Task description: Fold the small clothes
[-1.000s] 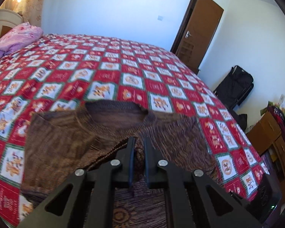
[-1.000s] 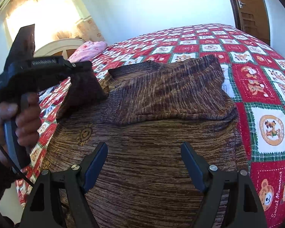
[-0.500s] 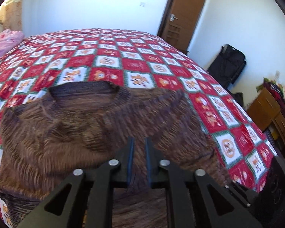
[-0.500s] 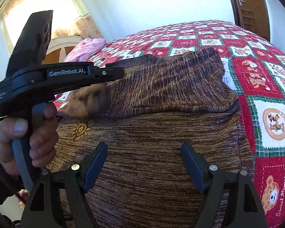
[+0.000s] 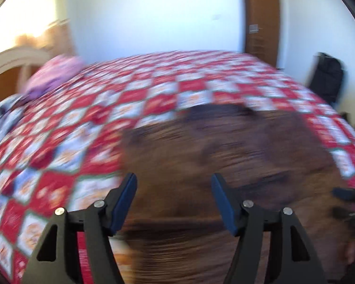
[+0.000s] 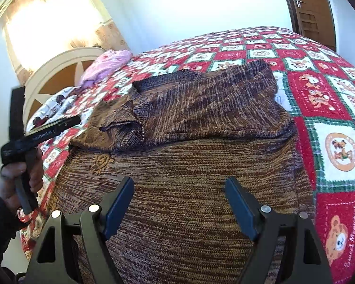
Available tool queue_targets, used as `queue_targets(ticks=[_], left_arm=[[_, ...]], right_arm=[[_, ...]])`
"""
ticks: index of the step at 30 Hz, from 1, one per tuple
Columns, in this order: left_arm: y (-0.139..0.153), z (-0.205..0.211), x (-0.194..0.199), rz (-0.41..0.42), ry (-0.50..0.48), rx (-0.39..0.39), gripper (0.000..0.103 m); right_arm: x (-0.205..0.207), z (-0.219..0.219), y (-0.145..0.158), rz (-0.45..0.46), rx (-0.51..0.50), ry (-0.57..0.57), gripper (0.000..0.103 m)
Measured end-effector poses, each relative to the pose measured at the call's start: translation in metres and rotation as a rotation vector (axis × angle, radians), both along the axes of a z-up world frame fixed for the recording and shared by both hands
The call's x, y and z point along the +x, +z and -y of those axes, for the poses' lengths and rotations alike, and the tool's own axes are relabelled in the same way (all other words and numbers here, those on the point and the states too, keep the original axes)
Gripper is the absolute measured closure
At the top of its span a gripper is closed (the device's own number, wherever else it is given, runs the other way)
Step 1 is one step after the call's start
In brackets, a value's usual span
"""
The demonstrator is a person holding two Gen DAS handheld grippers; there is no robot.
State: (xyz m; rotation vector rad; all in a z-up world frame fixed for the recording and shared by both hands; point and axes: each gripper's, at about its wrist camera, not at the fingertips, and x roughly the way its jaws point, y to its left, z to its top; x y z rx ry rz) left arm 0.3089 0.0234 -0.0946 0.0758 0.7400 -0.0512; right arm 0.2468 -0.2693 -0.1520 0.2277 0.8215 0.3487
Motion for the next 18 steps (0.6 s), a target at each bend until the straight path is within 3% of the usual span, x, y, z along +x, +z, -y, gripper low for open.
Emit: queue_targets(ticks=[4,7,10,14,16,17,18], left_arm=[[-0.022,-0.031,0.01,-0.038,0.083,0.023,0.036],[-0.038,-0.03,0.014,-0.067,0.076,-0.017,0.036],[-0.049,-0.018,0.016,-0.087,0.065,0.018,0.035],[-0.05,-0.021,0.01,-0.082,0.054,0.024,0.033],[-0.052,-0.027,0.007,-0.077,0.056,-0.005,0.027],[-0.052,-0.031,0.007,-0.081,0.06,-0.024,0.026],[-0.053,-0.034,0.008,-0.086,0.063,-0.047,0.024]], right_arm=[[0.007,-0.015,0.024,-0.019,-0.087,0.024,0.023],[0.021,-0.047,0.057,0.036,-0.209,0.086,0.023],[0.043,-0.087,0.068,0.056,-0.285,0.161,0.023],[0.072,-0.15,0.05,0.045,-0.377,0.236,0.023],[0.08,-0.176,0.036,0.081,-0.497,0.239,0.023],[0.086,-0.185,0.03,0.09,-0.54,0.225,0.025],[0.092,-0.192,0.023,0.074,-0.541,0.23,0.034]])
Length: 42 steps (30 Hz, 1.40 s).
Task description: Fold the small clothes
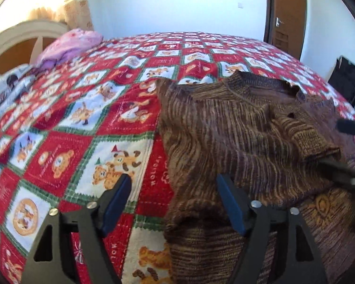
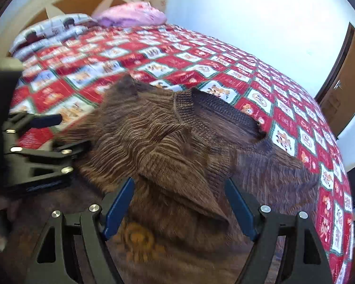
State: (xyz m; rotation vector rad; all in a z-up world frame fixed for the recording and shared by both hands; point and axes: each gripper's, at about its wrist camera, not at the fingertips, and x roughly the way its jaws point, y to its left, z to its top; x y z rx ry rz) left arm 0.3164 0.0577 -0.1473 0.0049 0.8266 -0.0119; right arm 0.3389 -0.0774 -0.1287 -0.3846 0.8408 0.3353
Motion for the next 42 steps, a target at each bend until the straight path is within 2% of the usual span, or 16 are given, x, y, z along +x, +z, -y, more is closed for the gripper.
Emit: queue_targets(ticks=[1,3,7,12,15,17,18,19,24,26,28,30,36,39,41,42], left_arm=[[-0.001,-0.004,0.0,-0.004,0.003,-0.028,0.023],[-0.002,-0.006,0.0,-0.006,0.007,-0.048,0.023],[-0.003,-0.005,-0.001,-0.001,0.005,-0.05,0.023],[-0.003,-0.004,-0.001,-0.003,0.012,-0.047,0.02],[-0.002,-0.004,-0.003,0.005,0.018,-0.045,0.018],[-0.002,-0.006,-0.003,0.007,0.017,-0.049,0.018],[-0.002,-0.006,-0.003,0.008,0.018,-0.05,0.018],[-0.002,-0.006,-0.003,0.007,0.02,-0.048,0.017],[-0.002,-0.005,-0.003,0.013,0.028,-0.023,0.015],[-0.002,-0.005,-0.003,0.012,0.028,-0.025,0.015],[-0.002,-0.006,-0.004,0.012,0.034,-0.028,0.011],[-0.002,-0.006,-0.003,0.011,0.042,-0.026,0.009],[-0.002,-0.007,-0.003,0.008,0.051,-0.017,0.005],[-0.003,-0.006,-0.004,0.007,0.053,-0.01,0.003],[-0.003,-0.007,-0.004,0.006,0.056,-0.011,0.003],[-0.003,-0.007,-0.004,0.006,0.057,-0.011,0.002]], right_arm=[[0.006,-0.003,-0.008,-0.042,0.008,0.007,0.049],[0.014,-0.003,-0.013,-0.032,-0.042,-0.03,0.062],[0.03,0.027,0.003,0.016,-0.019,-0.125,0.085],[0.064,0.09,0.016,-0.021,0.109,-0.301,0.088],[0.067,0.109,0.012,-0.066,0.181,-0.324,0.087],[0.061,0.117,0.011,-0.084,0.247,-0.325,0.057],[0.058,0.117,0.01,-0.104,0.289,-0.301,0.028],[0.054,0.114,0.008,-0.112,0.317,-0.283,0.024],[0.049,0.091,-0.001,-0.097,0.304,-0.202,0.025],[0.057,0.088,-0.011,-0.141,0.325,-0.201,0.043],[0.063,0.083,-0.021,-0.18,0.327,-0.199,0.076],[0.058,0.081,-0.015,-0.137,0.33,-0.19,0.094],[0.046,0.09,0.02,0.0,0.322,-0.21,0.095],[0.056,0.097,0.006,-0.037,0.283,-0.252,0.094],[0.064,0.099,-0.015,-0.115,0.27,-0.258,0.093],[0.065,0.101,-0.019,-0.127,0.273,-0.254,0.082]])
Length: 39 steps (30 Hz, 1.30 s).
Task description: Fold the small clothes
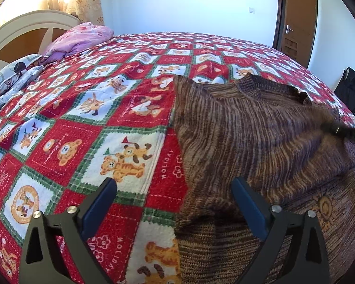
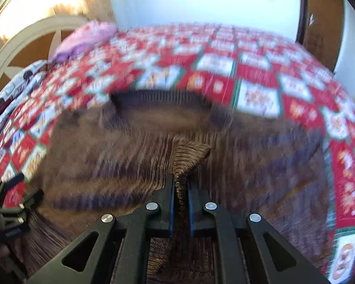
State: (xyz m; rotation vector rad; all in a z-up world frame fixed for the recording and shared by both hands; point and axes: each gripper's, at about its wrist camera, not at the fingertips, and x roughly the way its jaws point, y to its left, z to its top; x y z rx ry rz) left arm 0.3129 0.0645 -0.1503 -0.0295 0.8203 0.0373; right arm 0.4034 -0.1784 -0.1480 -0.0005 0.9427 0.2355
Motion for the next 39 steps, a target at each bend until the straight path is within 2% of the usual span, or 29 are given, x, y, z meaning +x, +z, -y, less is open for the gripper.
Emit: queue_targets(ticks=[1,2,3,6,8,10,13,16,18,20,24,30,39], left_arm=[[0.0,-0.001,0.0,0.0,0.002,-0.001,0.002],[0.0,-0.001,0.0,0.0,0.002,-0.004,0.002],[0.0,-0.002,0.0,0.001,0.003,-0.006,0.002],[0.0,-0.002,-0.001,0.001,0.003,-0.003,0.002],[0.0,-0.002,-0.001,0.004,0.004,-0.001,0.002],[0.0,-0.002,-0.001,0.004,0.007,0.005,0.001],[0.0,-0.002,0.0,0.002,0.007,0.007,0.0],[-0.001,-0.003,0.0,0.0,0.01,-0.006,0.0],[-0.001,-0.003,0.0,-0.001,0.008,-0.015,0.0],[-0.001,-0.003,-0.001,-0.003,0.008,-0.018,0.0],[-0.001,-0.001,-0.005,0.0,0.009,-0.009,0.0],[-0.002,-0.001,-0.006,-0.008,0.008,-0.009,0.0],[0.005,0.009,-0.009,0.015,0.015,0.076,0.0]], right_arm=[[-0.004,0.003,0.001,0.026,-0.008,-0.011,0.061],[-0.008,0.004,0.003,0.039,-0.016,-0.019,0.052],[-0.013,0.007,0.006,0.045,-0.009,-0.023,0.048],[-0.035,0.006,0.026,0.11,0.019,0.002,0.048],[-0.053,-0.006,0.037,0.151,0.04,0.078,0.048],[-0.065,-0.022,0.037,0.129,0.071,0.186,0.048],[-0.074,-0.043,0.018,0.07,-0.026,0.246,0.048],[-0.066,-0.03,-0.002,0.02,-0.06,0.176,0.048],[-0.062,-0.014,-0.004,0.01,-0.03,0.134,0.048],[-0.061,-0.003,-0.004,-0.005,0.009,0.128,0.048],[-0.069,-0.007,-0.001,0.018,-0.024,0.139,0.048],[-0.072,-0.002,-0.002,0.019,0.016,0.105,0.048],[-0.082,0.013,0.003,0.024,0.037,0.076,0.048]])
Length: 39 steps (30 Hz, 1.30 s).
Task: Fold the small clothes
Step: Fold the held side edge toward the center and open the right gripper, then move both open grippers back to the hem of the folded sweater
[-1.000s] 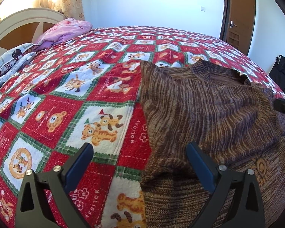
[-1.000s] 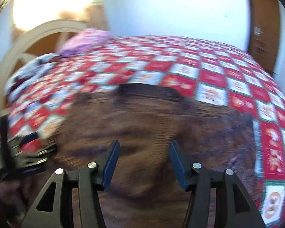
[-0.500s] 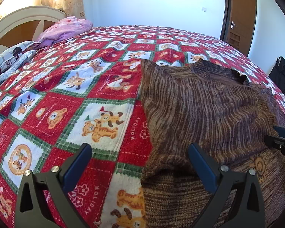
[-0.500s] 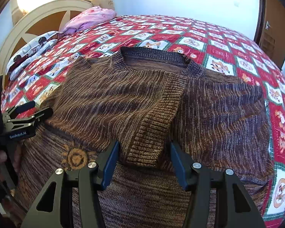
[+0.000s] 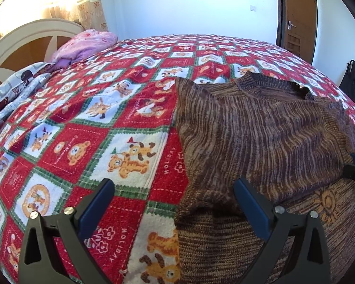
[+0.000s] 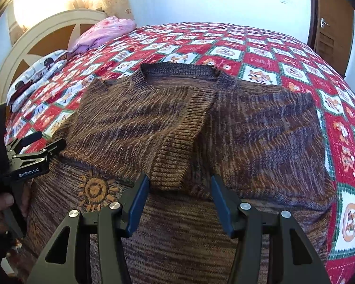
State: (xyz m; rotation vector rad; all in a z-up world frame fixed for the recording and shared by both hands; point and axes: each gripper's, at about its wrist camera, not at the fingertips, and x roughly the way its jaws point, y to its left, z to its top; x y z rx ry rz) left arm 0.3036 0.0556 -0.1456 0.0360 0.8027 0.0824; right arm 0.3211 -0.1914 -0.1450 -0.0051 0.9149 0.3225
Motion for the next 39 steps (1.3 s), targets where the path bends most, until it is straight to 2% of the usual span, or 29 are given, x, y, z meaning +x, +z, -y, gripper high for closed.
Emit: queue_targets(ticks=[6,15,26,30,34,39], left_arm=[[0.005,-0.002,-0.009,0.003,-0.019,-0.026,0.0],[0.007,0.008,-0.033,-0.015,-0.075,-0.04,0.0],[0.024,0.008,-0.064,0.029,-0.084,-0.096,0.0],[0.037,0.005,-0.078,0.088,-0.067,-0.089,0.0],[0.058,-0.006,-0.097,0.204,-0.016,-0.082,0.0],[0.08,-0.026,-0.116,0.305,0.028,-0.135,0.0]], right_arm=[[-0.011,0.007,-0.002,-0.008,-0.013,-0.021,0.047],[-0.031,0.02,-0.002,-0.017,0.019,-0.056,0.047],[-0.067,0.021,-0.001,-0.016,0.035,-0.038,0.047],[-0.081,0.022,-0.002,-0.02,0.05,-0.031,0.047],[-0.097,0.022,-0.001,-0.016,0.05,-0.018,0.047],[-0.115,0.023,0.004,-0.009,0.051,-0.004,0.046]])
